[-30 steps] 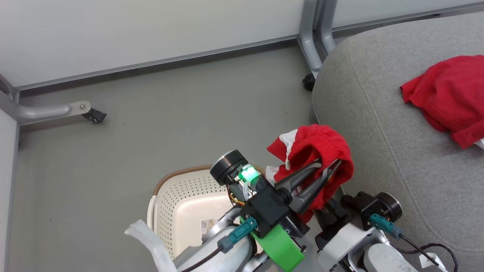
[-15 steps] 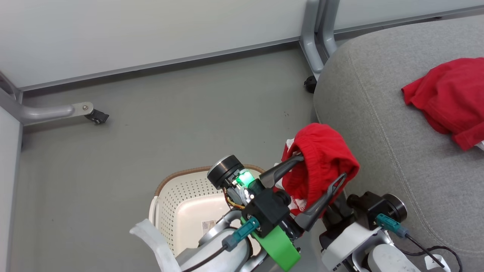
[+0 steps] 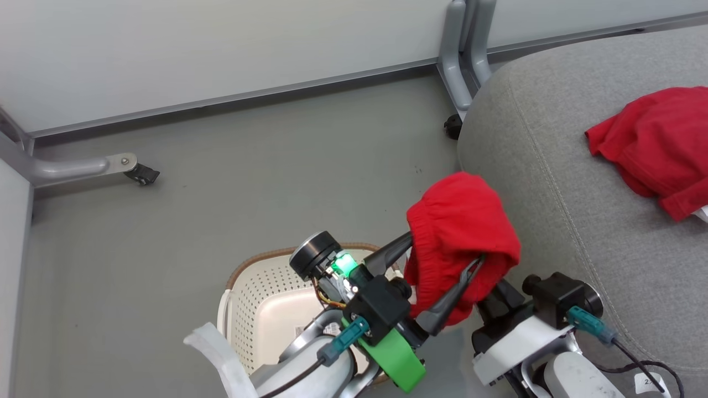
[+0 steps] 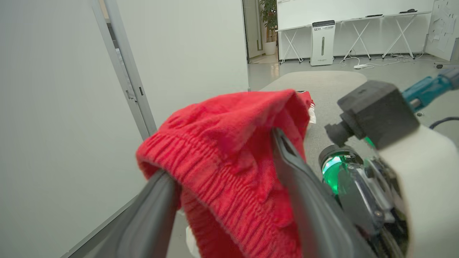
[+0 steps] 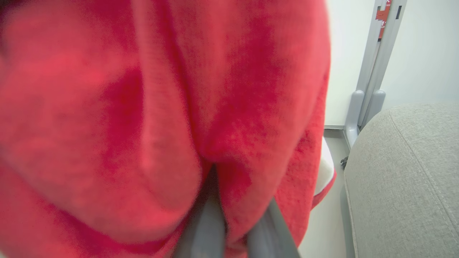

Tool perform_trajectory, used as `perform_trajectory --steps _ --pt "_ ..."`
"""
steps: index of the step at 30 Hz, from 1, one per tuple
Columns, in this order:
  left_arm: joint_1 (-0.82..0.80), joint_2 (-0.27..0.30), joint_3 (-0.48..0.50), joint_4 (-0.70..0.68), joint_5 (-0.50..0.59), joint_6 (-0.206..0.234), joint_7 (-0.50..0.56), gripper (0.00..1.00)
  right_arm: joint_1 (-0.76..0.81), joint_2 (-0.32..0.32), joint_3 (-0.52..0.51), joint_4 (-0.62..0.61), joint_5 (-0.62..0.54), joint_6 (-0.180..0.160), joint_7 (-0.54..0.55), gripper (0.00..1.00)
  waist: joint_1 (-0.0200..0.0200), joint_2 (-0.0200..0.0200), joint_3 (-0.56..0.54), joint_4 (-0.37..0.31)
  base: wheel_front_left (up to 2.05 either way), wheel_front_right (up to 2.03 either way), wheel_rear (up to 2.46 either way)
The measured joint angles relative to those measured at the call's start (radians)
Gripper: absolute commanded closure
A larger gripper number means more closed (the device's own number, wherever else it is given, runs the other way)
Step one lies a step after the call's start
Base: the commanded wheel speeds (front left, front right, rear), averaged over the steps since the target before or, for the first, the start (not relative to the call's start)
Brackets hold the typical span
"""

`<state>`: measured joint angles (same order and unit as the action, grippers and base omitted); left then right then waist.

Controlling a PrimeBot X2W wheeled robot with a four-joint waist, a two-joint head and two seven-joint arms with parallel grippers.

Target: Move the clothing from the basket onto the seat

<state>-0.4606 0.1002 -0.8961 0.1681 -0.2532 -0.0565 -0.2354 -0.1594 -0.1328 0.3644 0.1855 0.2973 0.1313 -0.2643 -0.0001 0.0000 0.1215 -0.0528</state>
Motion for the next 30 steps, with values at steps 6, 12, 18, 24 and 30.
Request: perform_trajectory --steps 6,12,18,24,30 --pt "0.015 0.020 0.006 0.029 0.000 0.013 -0.011 0.00 -0.002 0.012 -0.030 -0.041 0.018 0.000 0.000 1.00 0.0000 0.0000 0.013 -0.017 0.00 0.00 0.00" --pt "0.025 0.040 0.024 0.048 0.000 0.028 -0.021 0.00 -0.012 0.018 -0.070 -0.081 0.027 0.000 0.000 1.00 0.0000 0.0000 0.039 -0.050 0.00 0.00 0.00" --pt "0.024 0.062 0.042 0.065 0.009 0.043 -0.022 0.00 -0.017 0.029 -0.114 -0.119 0.023 0.000 0.000 1.00 0.0000 0.0000 0.072 -0.100 0.00 0.00 0.00" --pt "0.019 0.090 0.054 0.075 0.011 0.046 -0.022 0.00 -0.017 0.051 -0.179 -0.158 0.021 0.000 0.000 1.00 0.0000 0.0000 0.110 -0.172 0.00 0.00 0.00" --pt "0.009 0.116 0.058 0.082 0.014 0.044 -0.022 0.00 -0.011 0.063 -0.238 -0.188 0.020 0.000 0.000 1.00 0.0001 0.0000 0.143 -0.254 0.00 0.00 0.00"
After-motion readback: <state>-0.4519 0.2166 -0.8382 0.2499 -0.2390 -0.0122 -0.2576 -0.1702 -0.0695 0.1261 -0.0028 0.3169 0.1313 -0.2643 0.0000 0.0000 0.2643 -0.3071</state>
